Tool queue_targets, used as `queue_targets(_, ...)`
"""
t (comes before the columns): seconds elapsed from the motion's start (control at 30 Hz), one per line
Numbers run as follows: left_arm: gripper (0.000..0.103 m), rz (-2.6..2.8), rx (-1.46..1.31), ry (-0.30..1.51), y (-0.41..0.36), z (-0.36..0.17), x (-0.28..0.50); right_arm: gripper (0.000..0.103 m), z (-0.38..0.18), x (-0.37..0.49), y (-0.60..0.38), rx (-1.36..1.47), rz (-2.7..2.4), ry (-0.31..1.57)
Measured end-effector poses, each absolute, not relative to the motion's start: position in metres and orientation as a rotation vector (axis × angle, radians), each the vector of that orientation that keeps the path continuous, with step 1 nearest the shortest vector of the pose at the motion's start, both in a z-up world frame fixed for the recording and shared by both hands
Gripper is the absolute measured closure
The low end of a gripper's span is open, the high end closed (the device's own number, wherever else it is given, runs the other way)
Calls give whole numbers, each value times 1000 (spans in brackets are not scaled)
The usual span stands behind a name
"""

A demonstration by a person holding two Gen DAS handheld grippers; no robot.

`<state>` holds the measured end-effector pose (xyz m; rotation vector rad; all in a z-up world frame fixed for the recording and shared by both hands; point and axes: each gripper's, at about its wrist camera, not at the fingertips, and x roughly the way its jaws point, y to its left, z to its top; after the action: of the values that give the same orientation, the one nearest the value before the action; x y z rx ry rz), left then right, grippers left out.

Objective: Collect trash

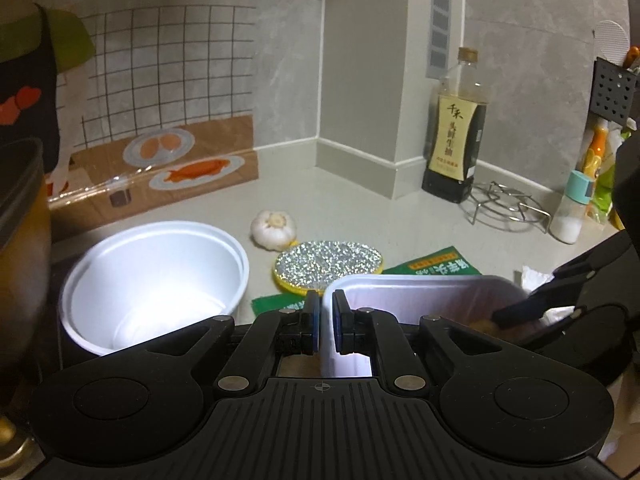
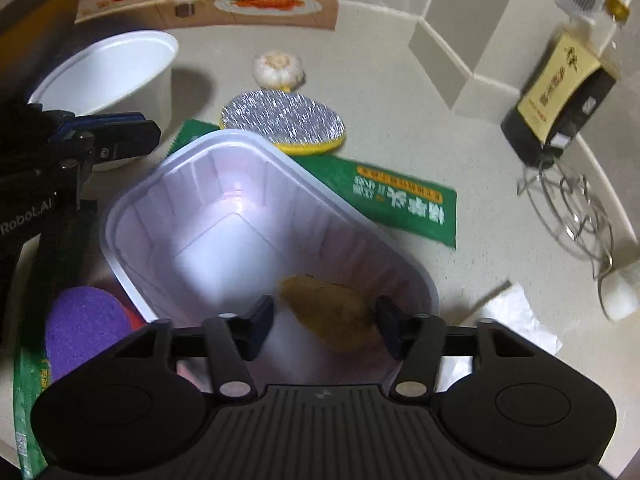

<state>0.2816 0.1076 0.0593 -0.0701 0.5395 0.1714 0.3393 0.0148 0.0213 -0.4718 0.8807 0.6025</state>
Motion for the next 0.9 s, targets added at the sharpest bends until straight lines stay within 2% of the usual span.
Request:
queue_targets(0.4, 92, 111, -123, 554, 104, 73, 247, 67, 35, 356, 15, -267, 634, 911)
queue_targets(0.43, 92, 110, -128, 558, 106, 73, 247, 71, 39, 355, 14, -254, 639, 900)
queue_targets(0.7, 92, 128, -194, 583, 121, 64, 255, 74, 69, 351, -6, -185, 640, 847)
queue_targets(0.9, 92, 127, -220, 603, 126, 58, 260, 75, 109, 353, -63, -58, 621, 771)
